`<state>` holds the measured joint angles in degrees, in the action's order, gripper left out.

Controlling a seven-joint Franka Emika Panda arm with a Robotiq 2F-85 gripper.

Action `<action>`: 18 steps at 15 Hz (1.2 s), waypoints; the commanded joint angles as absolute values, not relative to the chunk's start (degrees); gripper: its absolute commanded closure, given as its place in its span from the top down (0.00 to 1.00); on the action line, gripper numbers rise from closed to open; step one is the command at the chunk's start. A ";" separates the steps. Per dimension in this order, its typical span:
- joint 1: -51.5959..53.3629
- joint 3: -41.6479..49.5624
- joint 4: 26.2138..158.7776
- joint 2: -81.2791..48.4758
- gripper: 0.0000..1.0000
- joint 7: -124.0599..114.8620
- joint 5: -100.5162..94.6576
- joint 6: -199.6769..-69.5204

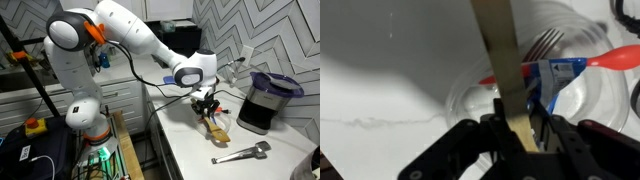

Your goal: Put the cooking stick on top of the coffee machine

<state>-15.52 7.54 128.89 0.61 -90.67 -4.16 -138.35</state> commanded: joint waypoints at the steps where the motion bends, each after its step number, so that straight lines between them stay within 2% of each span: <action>1: -13.72 8.82 128.39 0.41 0.00 -92.81 -6.02 -138.66; 3: -13.32 8.89 128.89 2.76 0.06 -92.16 -6.30 -138.11; 8: -11.85 7.71 132.93 14.98 0.06 -80.81 -5.05 -137.37; 13: -15.01 4.36 135.12 26.33 0.06 -82.02 -11.39 -145.37; 17: -19.46 2.72 126.68 24.09 0.06 -85.35 -9.93 -152.63; 18: -19.51 3.39 122.81 21.32 0.06 -86.32 -7.10 -150.83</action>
<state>-16.65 3.97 129.93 26.48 -83.19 -10.05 -150.02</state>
